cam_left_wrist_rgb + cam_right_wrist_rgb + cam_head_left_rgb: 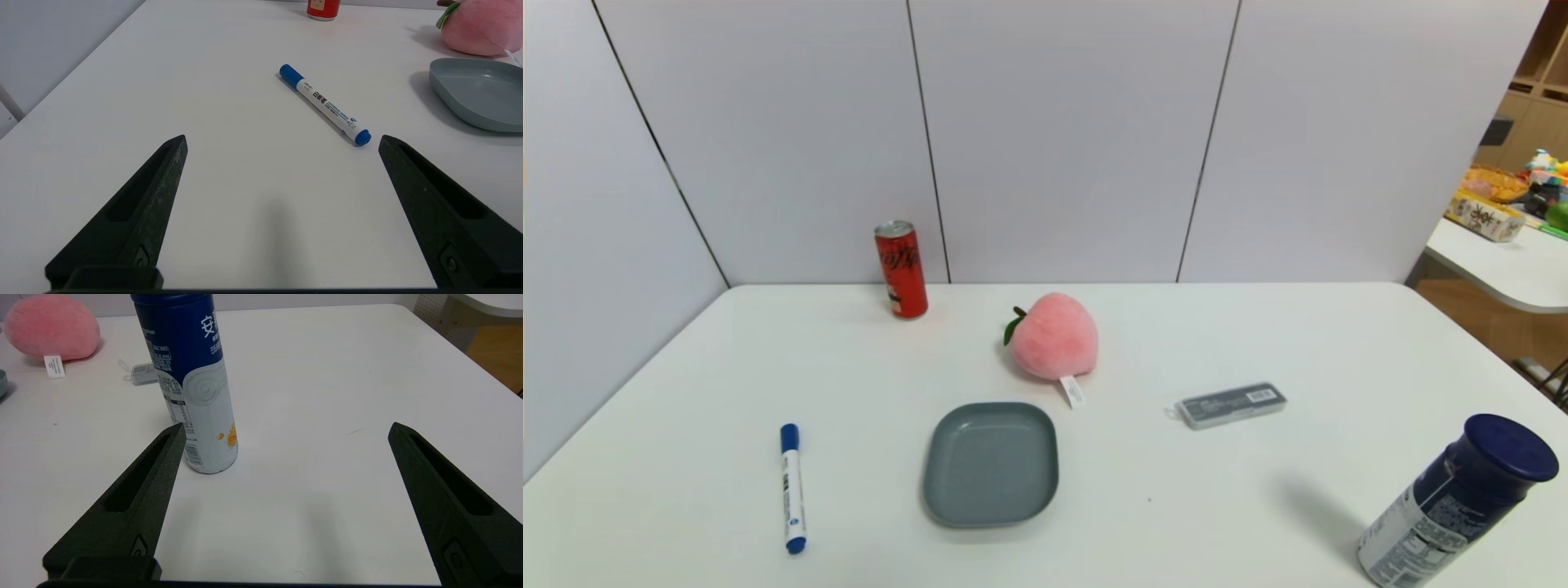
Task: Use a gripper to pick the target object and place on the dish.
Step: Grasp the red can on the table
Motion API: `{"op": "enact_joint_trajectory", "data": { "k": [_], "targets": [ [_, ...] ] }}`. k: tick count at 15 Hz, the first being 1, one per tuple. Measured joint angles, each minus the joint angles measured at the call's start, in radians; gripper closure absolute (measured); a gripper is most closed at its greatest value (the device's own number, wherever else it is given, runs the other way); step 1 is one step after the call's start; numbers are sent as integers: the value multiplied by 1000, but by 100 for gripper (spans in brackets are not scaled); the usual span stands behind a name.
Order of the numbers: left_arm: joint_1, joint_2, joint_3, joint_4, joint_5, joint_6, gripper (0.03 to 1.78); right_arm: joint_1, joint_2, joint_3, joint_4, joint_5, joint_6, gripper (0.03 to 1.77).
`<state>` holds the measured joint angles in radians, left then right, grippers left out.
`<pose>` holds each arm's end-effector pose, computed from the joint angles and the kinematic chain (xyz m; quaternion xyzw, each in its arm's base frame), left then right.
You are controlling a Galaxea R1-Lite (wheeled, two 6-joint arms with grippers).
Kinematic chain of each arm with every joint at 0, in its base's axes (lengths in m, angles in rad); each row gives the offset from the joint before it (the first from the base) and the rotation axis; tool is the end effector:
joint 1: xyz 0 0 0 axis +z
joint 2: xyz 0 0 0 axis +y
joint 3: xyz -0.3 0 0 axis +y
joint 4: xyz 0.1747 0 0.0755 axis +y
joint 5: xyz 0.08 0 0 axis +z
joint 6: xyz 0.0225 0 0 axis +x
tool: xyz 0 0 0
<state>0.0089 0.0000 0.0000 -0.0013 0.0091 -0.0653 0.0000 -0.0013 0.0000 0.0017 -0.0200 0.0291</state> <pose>-0.0228 0.0000 0.0756 -0.0326 -0.0009 0.0090 0.9994 -0.0229 -0.0004 0.0753 0.0145 0.0001 -0.0100 0.9998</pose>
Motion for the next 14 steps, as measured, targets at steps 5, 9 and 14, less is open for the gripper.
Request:
{"op": "enact_joint_trajectory", "data": {
  "k": [5, 9, 14],
  "targets": [
    [0, 0, 0, 0, 0, 0, 12, 0, 0, 0, 0, 0, 0, 9],
    [0, 0, 0, 0, 8, -28, 12, 0, 0, 0, 0, 0, 0, 9],
    [0, 0, 0, -3, 54, -103, 12, 0, 0, 0, 0, 0, 0, 9]
  ]
}}
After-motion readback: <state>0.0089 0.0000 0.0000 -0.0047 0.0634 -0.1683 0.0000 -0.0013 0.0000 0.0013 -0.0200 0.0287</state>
